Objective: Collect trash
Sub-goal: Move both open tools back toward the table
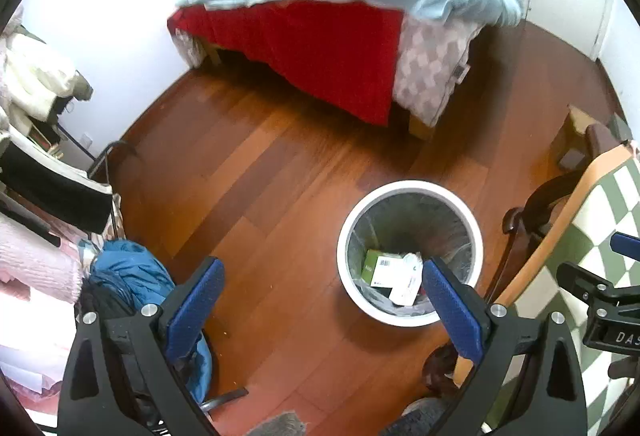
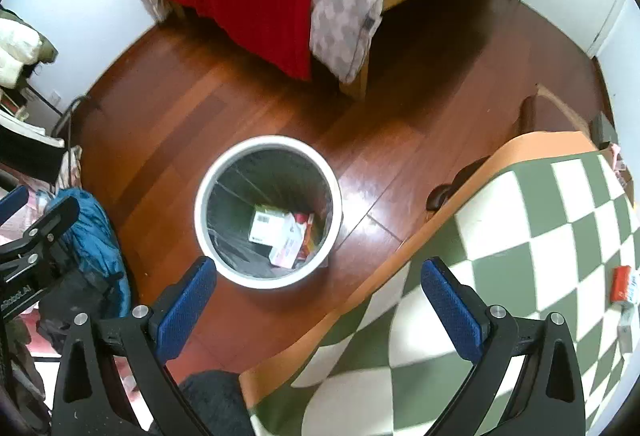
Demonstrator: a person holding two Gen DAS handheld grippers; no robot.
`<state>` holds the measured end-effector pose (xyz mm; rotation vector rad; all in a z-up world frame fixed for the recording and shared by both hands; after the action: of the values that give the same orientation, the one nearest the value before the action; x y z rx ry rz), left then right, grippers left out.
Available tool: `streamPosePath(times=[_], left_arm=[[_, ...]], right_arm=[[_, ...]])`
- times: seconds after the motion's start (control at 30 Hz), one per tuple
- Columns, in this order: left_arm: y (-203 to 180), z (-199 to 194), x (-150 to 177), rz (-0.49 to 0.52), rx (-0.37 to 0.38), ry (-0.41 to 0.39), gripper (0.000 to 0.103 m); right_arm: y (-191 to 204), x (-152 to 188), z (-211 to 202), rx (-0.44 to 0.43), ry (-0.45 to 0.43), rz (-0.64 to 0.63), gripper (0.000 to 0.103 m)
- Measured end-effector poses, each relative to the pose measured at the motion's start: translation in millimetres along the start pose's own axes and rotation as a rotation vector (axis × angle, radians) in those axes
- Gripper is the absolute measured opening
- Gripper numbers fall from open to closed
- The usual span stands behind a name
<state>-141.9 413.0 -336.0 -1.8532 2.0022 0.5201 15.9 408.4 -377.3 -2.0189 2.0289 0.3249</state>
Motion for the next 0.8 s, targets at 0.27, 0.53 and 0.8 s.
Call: streamPosePath(times=[0.27, 0.53, 0.8], left_arm=[[-6, -63, 1, 0.012, 0.051, -0.089, 0.101], [-22, -118, 14, 0.007, 0.12, -0.127, 0.101], [-92, -129, 60, 0.076, 0.227, -0.071, 0.101]], right_arm=[[-4, 14, -81, -0.022, -0.134, 0.037, 0.103], [-15, 60, -145, -0.171, -0.233, 0.173, 0.103], [-91, 179, -175, -0.125, -0.251, 0.443, 0.103]])
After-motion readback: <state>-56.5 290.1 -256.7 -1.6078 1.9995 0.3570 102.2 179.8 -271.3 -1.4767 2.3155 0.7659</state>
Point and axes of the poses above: each gripper's, at about its wrist camera, not at the fingertips, and z roughly the way its jaws point, y to its left, x to its underside, the point moved 8 cm from there along z, roughly the way its jaws point, and after that the axes turned 14 degrees about -z, right-handed, at the moved point
